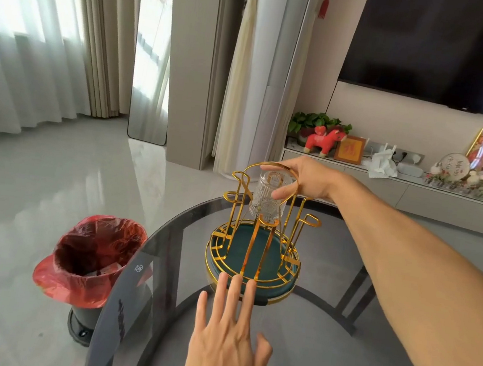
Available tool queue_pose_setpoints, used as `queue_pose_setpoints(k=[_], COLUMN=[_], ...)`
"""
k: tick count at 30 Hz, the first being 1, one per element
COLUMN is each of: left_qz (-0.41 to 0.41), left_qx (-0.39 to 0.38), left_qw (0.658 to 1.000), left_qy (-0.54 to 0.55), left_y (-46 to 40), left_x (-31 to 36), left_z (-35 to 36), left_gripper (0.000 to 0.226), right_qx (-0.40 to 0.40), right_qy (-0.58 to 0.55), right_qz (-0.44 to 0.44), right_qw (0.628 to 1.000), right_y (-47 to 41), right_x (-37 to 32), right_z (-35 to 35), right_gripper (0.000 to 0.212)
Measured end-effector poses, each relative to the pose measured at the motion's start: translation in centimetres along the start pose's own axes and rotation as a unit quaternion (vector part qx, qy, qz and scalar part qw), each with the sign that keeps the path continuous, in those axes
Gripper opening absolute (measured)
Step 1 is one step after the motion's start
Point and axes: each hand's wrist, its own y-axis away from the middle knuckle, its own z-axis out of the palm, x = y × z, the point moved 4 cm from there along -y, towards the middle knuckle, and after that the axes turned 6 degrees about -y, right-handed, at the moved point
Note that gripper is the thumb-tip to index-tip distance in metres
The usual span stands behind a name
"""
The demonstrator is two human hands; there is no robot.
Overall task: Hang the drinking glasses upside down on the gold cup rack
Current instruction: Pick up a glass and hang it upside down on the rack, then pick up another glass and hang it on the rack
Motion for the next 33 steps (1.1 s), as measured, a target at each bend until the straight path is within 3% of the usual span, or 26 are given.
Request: queue_pose_setpoints(k=[2, 4, 8, 14, 18, 22, 27, 30, 33], left_qz=[-0.001, 0.004, 0.003, 0.002, 0.107, 0.193, 0.121, 0.081, 0.062], left_qx=[0.008, 0.005, -0.022, -0.037, 0.014, -0.001, -0.097, -0.146, -0.149], left_qw=[1.0, 1.0, 1.0, 0.999, 0.991, 0.946, 0.906, 0.892, 0.9], left_qy=[0.013, 0.019, -0.003, -0.021, 0.079, 0.26, 0.393, 0.419, 0.406], left_y=[0.1, 0.1, 0.1, 0.9, 3.9, 7.1, 8.9, 7.0, 5.3], left_x=[-0.1, -0.2, -0.5, 0.0, 5.3, 11.1, 15.6, 18.0, 19.6], left_z=[0.5, 1.0, 1.3, -0.1, -3.0, -4.9, -4.7, -4.1, -3.6], left_gripper=[0.081, 0.083, 0.083, 0.085, 0.095, 0.092, 0.102, 0.111, 0.11], right_qx=[0.0, 0.052, 0.177, 0.193, 0.285, 0.397, 0.447, 0.491, 0.517], right_qy=[-0.026, -0.038, -0.009, 0.031, 0.018, -0.027, -0.009, -0.027, -0.027], right_qz=[0.0, -0.012, -0.025, 0.013, 0.015, 0.001, 0.017, 0.037, 0.047], right_qw=[1.0, 0.998, 0.984, 0.981, 0.958, 0.917, 0.894, 0.87, 0.854], right_y=[0.7, 2.6, 8.9, 24.2, 35.0, 41.8, 44.6, 44.4, 44.2], right_x=[0.0, 0.0, 0.3, -0.3, 0.1, 1.1, 2.6, 3.2, 3.3], right_z=[-0.4, -1.3, -3.2, -1.0, 1.3, 5.0, 6.6, 6.2, 6.1], right_gripper=[0.082, 0.081, 0.048, 0.03, 0.028, 0.028, 0.025, 0.022, 0.019])
